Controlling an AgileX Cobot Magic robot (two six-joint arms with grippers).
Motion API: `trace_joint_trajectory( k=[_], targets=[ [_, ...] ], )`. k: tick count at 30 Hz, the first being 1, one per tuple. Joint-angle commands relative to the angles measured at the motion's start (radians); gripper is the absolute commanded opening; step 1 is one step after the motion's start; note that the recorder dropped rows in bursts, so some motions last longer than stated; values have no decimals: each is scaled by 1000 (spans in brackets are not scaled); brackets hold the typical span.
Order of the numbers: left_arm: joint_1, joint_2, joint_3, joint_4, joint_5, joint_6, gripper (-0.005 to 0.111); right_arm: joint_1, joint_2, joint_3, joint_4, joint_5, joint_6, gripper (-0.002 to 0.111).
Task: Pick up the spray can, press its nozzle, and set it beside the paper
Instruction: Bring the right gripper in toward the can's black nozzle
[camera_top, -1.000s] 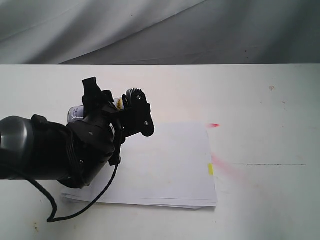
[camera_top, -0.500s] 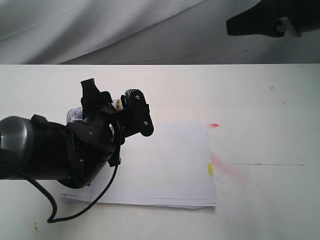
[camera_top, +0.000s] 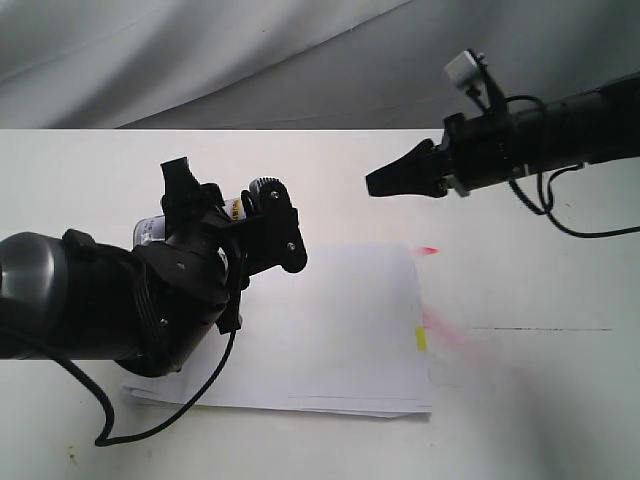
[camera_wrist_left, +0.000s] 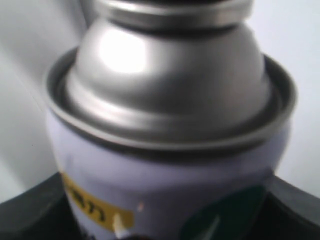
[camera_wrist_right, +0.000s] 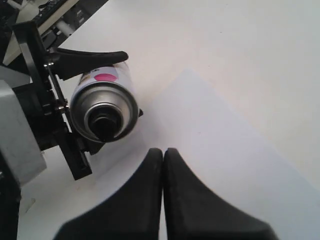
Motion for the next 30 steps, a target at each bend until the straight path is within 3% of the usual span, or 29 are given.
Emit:
trace_joint_trajectory(
  k=[1,17,30],
  targets=[
    [-4,-8,0,18,28,-12,0,70,6,-6,63,-51,-47,0],
    [-4,-8,0,18,28,-11,0,142,6,-6,-23,-57,-127,0],
    [-4,-8,0,18,28,-11,0,163,6,-6,63,-120,-227,0]
  ],
)
